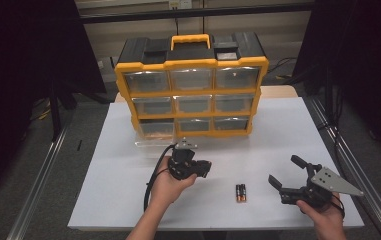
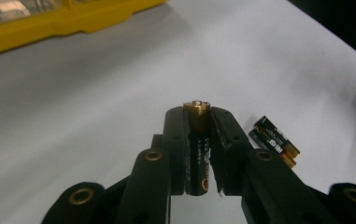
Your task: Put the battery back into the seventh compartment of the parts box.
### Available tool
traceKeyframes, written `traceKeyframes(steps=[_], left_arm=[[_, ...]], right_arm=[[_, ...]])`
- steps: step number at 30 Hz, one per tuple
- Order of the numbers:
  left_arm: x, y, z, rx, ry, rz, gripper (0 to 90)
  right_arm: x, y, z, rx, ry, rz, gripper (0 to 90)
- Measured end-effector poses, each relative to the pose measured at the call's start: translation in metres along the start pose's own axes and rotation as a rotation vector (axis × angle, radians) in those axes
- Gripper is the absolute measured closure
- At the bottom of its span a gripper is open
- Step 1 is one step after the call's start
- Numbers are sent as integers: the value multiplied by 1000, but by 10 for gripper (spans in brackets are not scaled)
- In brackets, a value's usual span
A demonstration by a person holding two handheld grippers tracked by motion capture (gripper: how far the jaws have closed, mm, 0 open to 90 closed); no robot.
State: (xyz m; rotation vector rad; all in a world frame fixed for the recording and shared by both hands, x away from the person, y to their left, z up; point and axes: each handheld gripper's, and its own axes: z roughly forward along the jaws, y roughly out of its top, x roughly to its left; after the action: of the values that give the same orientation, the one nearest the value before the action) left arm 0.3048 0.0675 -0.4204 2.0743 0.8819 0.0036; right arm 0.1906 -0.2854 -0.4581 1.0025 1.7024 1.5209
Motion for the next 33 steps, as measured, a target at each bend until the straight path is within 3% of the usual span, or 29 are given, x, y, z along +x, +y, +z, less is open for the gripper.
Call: traceKeyframes(steps=[15, 33], left_arm=[[12, 27, -28, -49, 39, -24, 774], [29, 51, -51, -54, 96, -35, 774]], right_arm=[[0, 0, 0, -1, 1, 6, 16], [-1, 0, -1, -2, 0, 2, 16]])
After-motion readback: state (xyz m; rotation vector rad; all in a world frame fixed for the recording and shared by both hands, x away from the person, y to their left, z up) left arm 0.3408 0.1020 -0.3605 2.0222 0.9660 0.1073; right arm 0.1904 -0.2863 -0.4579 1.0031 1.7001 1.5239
